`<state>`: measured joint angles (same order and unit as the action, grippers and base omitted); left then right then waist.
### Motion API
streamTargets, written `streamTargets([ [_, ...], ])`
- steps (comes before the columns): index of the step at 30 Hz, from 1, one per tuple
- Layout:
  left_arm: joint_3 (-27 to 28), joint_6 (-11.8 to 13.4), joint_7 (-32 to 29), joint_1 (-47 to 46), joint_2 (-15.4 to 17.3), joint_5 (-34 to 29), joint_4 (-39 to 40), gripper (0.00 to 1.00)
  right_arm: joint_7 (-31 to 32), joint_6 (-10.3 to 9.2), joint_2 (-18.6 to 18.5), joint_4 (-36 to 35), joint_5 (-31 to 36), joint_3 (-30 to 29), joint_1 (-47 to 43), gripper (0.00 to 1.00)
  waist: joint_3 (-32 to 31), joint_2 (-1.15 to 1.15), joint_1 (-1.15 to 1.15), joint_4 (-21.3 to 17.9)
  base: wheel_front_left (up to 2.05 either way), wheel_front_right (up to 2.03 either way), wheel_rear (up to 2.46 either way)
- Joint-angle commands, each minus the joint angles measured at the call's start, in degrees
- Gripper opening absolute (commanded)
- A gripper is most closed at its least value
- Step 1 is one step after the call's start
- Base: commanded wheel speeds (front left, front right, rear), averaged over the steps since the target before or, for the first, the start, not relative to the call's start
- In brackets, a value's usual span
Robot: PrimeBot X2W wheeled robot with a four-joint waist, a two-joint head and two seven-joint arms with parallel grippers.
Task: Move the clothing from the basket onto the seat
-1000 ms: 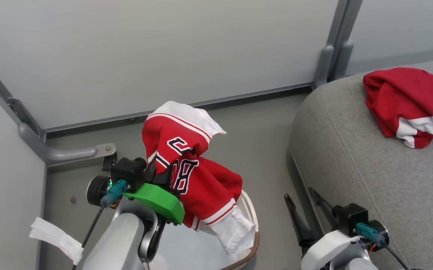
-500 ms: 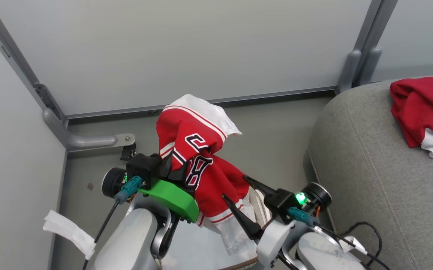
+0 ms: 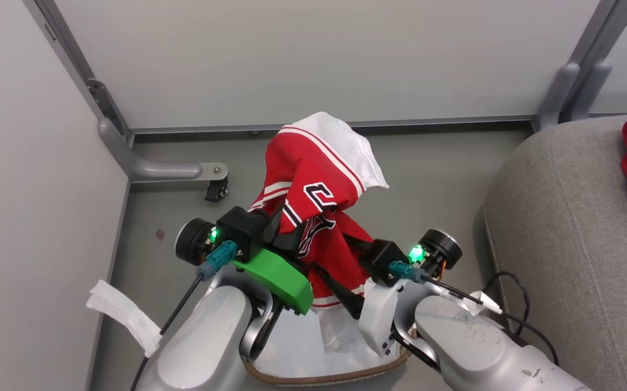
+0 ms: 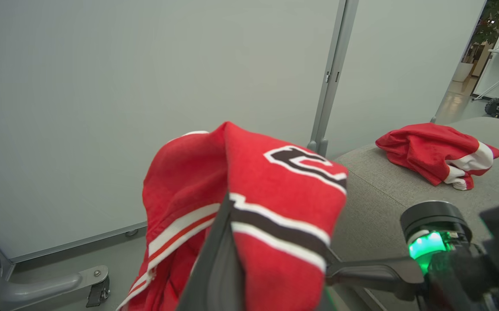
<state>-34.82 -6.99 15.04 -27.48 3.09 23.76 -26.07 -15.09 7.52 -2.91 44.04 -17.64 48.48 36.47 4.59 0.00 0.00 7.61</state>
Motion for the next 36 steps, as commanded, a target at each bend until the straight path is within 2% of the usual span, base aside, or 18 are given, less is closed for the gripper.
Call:
streamTargets([
  [1,-0.2,-0.1,0.2,-1.2,0.0,0.3,0.2,0.00,-0.1,-0.06,-0.2,0.7,-1.7,1.3,0.6,1.00,0.6,0.00,0.00,1.0,0.00,0.00,0.00],
  [4,-1.0,-0.2,0.2,-1.7,-0.1,0.7,0.1,0.00,-0.1,-0.07,-0.2,1.9,-4.6,3.1,0.8,1.00,1.0,0.00,0.00,1.6,0.00,0.00,0.00],
  [5,-1.2,-0.2,0.2,-1.8,-0.1,0.9,0.1,0.00,-0.1,-0.06,-0.1,2.1,-5.9,3.8,0.6,0.91,1.1,0.00,0.00,1.8,0.00,0.00,0.00],
  [6,-1.3,-0.2,0.2,-1.9,-0.1,1.0,0.2,0.00,-0.1,-0.06,-0.1,2.3,-6.8,4.4,0.4,0.30,1.1,0.00,0.00,2.0,0.00,0.00,0.00],
  [7,-1.5,-0.3,0.2,-1.9,-0.1,1.3,0.1,0.00,-0.1,-0.07,-0.2,2.5,-7.9,4.9,0.3,0.00,1.2,0.00,0.00,2.1,0.00,0.00,0.00],
  [11,-1.6,0.0,0.2,-1.9,-0.1,2.1,0.1,0.00,-0.1,-0.06,-0.1,3.7,-11.2,6.2,-0.8,0.00,1.2,0.00,0.00,2.4,0.00,0.00,0.00],
  [16,-0.8,0.6,0.2,-1.9,-0.1,2.3,0.0,0.00,-0.1,-0.06,-0.2,5.4,-11.3,5.9,-2.1,0.00,1.3,0.00,0.00,1.8,0.00,0.00,0.00],
  [25,1.1,1.0,0.2,-0.6,-0.1,1.2,0.0,0.00,-0.1,-0.07,-0.2,3.7,-8.2,0.0,-4.2,0.00,1.5,0.00,0.00,-0.3,0.00,0.00,0.00],
  [26,1.4,1.1,0.2,-0.4,-0.1,0.9,0.0,0.22,-0.1,-0.07,-0.2,2.8,-7.4,-1.2,-4.6,0.00,1.5,0.00,0.00,-0.8,0.00,0.00,0.00],
  [27,1.5,1.1,0.2,-0.1,-0.1,0.6,-0.2,0.51,-0.1,-0.06,-0.2,2.0,-6.7,-2.3,-4.9,0.00,1.5,0.00,0.00,-1.2,0.00,0.00,0.00],
  [28,1.8,1.3,0.2,0.3,0.0,0.4,-0.5,1.00,-0.1,-0.07,-0.2,0.8,-5.8,-3.7,-5.2,0.00,1.4,0.00,0.00,-1.8,0.00,0.00,0.00],
  [36,4.4,1.3,0.1,2.3,1.1,-1.1,-2.4,1.00,-0.1,-0.06,-0.2,-12.1,1.7,-15.3,-10.4,0.00,1.2,0.00,0.00,-9.0,0.00,0.00,0.00],
])
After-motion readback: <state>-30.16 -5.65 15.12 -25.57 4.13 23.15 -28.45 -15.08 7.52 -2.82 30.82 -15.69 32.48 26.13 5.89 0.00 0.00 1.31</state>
